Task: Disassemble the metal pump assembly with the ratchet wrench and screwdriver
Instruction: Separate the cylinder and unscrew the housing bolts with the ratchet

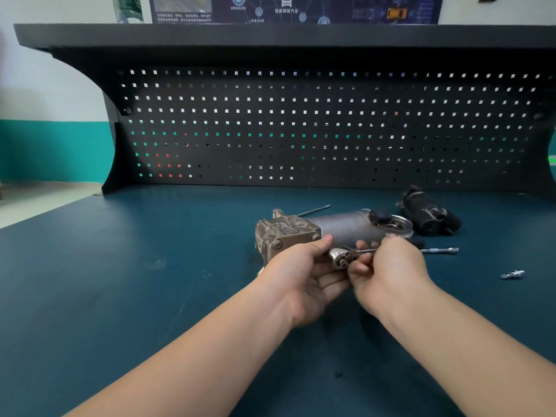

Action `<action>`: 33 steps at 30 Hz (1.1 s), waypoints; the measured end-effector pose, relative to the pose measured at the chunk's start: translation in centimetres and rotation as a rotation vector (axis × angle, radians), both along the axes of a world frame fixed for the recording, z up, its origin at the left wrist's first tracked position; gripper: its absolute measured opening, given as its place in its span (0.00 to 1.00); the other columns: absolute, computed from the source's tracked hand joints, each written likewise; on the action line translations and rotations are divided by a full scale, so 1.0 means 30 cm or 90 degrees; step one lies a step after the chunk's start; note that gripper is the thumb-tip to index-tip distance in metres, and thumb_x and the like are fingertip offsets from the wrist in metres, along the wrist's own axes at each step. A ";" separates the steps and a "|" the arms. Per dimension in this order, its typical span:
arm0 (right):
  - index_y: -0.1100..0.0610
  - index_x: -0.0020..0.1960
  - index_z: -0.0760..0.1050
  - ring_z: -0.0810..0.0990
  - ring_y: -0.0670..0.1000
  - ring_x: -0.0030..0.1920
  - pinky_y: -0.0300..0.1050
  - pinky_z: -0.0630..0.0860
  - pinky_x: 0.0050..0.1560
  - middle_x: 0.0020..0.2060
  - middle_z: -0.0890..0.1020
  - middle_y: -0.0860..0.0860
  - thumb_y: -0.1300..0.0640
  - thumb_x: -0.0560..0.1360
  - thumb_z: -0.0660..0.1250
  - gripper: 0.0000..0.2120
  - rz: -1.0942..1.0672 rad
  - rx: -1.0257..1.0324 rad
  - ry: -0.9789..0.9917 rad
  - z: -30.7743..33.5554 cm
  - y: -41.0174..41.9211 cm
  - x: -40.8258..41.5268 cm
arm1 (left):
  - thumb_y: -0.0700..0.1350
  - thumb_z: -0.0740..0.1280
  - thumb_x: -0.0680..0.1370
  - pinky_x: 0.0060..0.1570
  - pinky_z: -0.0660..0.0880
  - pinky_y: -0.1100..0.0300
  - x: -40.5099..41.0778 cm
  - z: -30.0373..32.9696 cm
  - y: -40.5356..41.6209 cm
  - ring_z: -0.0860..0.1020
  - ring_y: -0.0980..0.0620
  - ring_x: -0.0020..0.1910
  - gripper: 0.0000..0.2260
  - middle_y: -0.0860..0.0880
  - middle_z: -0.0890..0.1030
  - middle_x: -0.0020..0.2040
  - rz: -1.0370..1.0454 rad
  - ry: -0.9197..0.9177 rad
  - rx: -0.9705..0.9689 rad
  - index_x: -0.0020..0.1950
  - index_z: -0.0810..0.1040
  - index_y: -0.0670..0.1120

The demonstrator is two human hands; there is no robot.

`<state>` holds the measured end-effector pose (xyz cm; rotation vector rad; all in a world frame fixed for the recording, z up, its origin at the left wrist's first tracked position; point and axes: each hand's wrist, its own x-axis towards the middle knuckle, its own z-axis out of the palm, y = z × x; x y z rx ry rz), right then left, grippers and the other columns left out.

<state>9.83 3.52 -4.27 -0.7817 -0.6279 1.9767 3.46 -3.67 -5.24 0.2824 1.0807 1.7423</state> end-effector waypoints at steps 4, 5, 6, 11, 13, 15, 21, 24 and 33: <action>0.55 0.40 0.68 0.65 0.41 0.16 0.36 0.62 0.20 0.29 0.73 0.51 0.49 0.82 0.56 0.14 -0.054 0.281 -0.099 -0.001 0.015 -0.011 | 0.46 0.66 0.77 0.40 0.79 0.56 0.002 -0.004 0.002 0.82 0.46 0.38 0.10 0.40 0.83 0.38 0.003 0.030 -0.018 0.46 0.78 0.38; 0.53 0.41 0.70 0.69 0.42 0.19 0.39 0.66 0.24 0.28 0.75 0.49 0.49 0.81 0.58 0.13 -0.076 0.438 -0.131 0.005 0.014 -0.008 | 0.46 0.67 0.77 0.40 0.79 0.56 0.004 -0.002 0.000 0.82 0.47 0.37 0.11 0.41 0.83 0.38 0.002 0.036 -0.021 0.45 0.79 0.38; 0.52 0.41 0.71 0.73 0.43 0.22 0.40 0.69 0.27 0.27 0.76 0.48 0.49 0.80 0.60 0.11 -0.087 0.604 -0.155 0.011 0.008 -0.003 | 0.47 0.68 0.76 0.39 0.80 0.56 0.006 -0.001 -0.004 0.82 0.47 0.35 0.11 0.41 0.83 0.36 -0.001 0.037 -0.020 0.43 0.79 0.39; 0.52 0.45 0.75 0.76 0.50 0.35 0.49 0.74 0.37 0.30 0.76 0.47 0.47 0.75 0.63 0.09 -0.065 1.089 -0.273 0.017 -0.032 0.005 | 0.42 0.64 0.78 0.24 0.77 0.63 -0.005 -0.001 -0.017 0.79 0.53 0.23 0.21 0.47 0.79 0.25 -0.005 0.034 -0.002 0.26 0.80 0.42; 0.52 0.43 0.73 0.76 0.49 0.33 0.49 0.74 0.37 0.29 0.76 0.48 0.48 0.77 0.63 0.08 -0.075 1.014 -0.251 0.015 -0.040 0.002 | 0.41 0.63 0.78 0.25 0.78 0.61 -0.002 0.001 -0.018 0.80 0.52 0.23 0.16 0.46 0.80 0.26 0.001 0.028 0.003 0.31 0.81 0.41; 0.52 0.42 0.71 0.75 0.47 0.28 0.45 0.73 0.32 0.28 0.77 0.49 0.50 0.79 0.63 0.09 -0.086 0.830 -0.211 0.015 -0.033 -0.001 | 0.41 0.64 0.78 0.26 0.79 0.59 0.002 0.007 -0.016 0.81 0.49 0.26 0.10 0.43 0.81 0.29 0.010 0.014 0.002 0.39 0.79 0.40; 0.57 0.42 0.68 0.64 0.41 0.15 0.32 0.60 0.16 0.29 0.74 0.52 0.50 0.82 0.57 0.13 -0.002 0.090 0.021 0.016 0.009 0.007 | 0.44 0.64 0.78 0.38 0.81 0.54 -0.001 0.006 -0.001 0.83 0.46 0.34 0.10 0.39 0.83 0.37 0.011 -0.008 0.011 0.46 0.78 0.36; 0.56 0.42 0.68 0.65 0.42 0.16 0.33 0.60 0.17 0.29 0.74 0.52 0.50 0.82 0.57 0.13 -0.018 0.207 0.005 0.015 0.004 0.003 | 0.44 0.65 0.78 0.38 0.80 0.55 0.002 0.001 0.003 0.82 0.46 0.35 0.10 0.40 0.83 0.37 0.013 0.003 0.004 0.48 0.77 0.36; 0.50 0.42 0.75 0.75 0.42 0.24 0.36 0.69 0.29 0.30 0.79 0.53 0.51 0.78 0.65 0.07 0.015 0.877 -0.196 0.057 0.002 0.034 | 0.44 0.67 0.77 0.43 0.80 0.53 -0.005 0.005 -0.012 0.83 0.46 0.41 0.09 0.40 0.84 0.40 0.001 0.028 -0.003 0.41 0.81 0.39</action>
